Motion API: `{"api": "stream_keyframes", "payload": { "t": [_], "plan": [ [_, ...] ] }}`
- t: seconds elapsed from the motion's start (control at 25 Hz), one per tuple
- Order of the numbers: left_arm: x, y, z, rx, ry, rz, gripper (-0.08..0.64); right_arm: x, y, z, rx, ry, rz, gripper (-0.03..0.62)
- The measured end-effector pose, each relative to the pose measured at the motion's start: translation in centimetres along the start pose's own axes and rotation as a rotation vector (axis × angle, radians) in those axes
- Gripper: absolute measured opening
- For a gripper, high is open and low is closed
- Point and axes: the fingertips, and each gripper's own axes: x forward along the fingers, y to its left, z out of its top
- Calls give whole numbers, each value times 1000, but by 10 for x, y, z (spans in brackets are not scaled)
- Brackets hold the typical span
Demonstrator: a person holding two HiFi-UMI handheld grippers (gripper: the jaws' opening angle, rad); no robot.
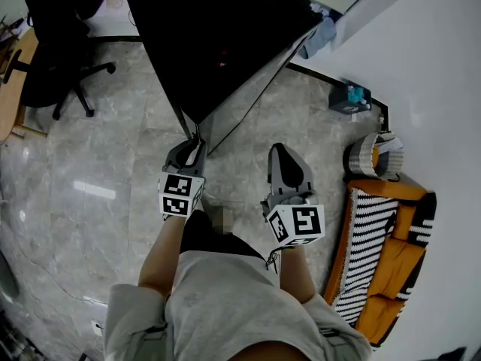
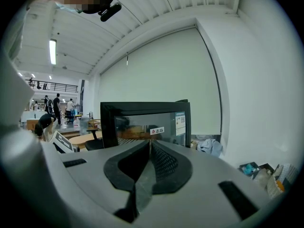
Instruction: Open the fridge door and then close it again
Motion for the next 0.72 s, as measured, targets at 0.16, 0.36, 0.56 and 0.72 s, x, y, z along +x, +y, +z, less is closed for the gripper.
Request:
{"api": "stream_keyframes", "payload": {
  "t": [0.16, 0.36, 0.56, 0.72],
  "plan": [
    [2, 17, 4, 1, 1, 12, 45, 4, 3, 0, -4, 1, -2, 26],
    [8, 42, 10, 5, 5, 25, 49, 14, 8, 0, 1, 7, -9, 26],
    [14, 62, 16, 11, 9, 36, 52, 22, 11, 0, 0, 11, -14, 26],
    [18, 75, 20, 11, 11, 39, 55, 28, 14, 0, -2, 12, -20, 26]
  ]
}}
